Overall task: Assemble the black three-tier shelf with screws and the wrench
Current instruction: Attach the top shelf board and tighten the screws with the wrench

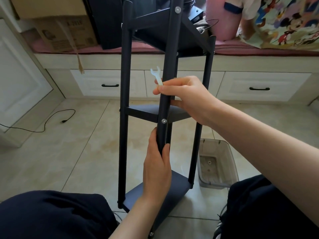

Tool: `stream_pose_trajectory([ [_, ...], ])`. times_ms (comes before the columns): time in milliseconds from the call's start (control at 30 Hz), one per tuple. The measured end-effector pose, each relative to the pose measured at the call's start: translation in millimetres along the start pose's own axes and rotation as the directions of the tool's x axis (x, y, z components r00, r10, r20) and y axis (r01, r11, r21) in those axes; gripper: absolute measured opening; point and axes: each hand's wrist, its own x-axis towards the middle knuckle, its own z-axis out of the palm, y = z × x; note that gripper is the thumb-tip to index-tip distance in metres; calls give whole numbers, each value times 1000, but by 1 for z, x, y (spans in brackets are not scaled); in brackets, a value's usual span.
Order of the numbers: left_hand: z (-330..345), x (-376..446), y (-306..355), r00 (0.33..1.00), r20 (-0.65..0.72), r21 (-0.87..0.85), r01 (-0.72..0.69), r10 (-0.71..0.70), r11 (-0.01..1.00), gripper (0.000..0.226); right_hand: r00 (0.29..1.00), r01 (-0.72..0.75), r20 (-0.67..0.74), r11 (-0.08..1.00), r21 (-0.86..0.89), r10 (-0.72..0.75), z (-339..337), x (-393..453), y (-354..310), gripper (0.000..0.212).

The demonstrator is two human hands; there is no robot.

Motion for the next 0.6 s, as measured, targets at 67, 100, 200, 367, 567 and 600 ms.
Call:
stream_pose_trajectory([
  [67,2,-1,0,1000,-22,12,1,-1,1000,52,1000,2,4,1000,-28,-2,-3,-2,2,12],
  [100,2,0,0,999,-32,11,-1,2,1000,52,1000,-5,0,999,-39,5,-4,-4,3,11],
  [200,2,3,2,999,-48,0,-6,6,1000,50,1000,-28,-15,997,-76,27,-12,-9,7,9],
  [367,0,11,4,998,-63,17,15,-14,1000,48,998,-45,-63,973,-225,32,-31,-25,22,10],
  [567,-5,16,1,997,-74,18,12,-10,1000,53,975,-219,-97,916,-337,197,-36,-48,69,10],
  [600,-5,16,1,997,-76,23,8,-6,1000,53,971,-239,-107,910,-338,215,-33,-50,77,11],
])
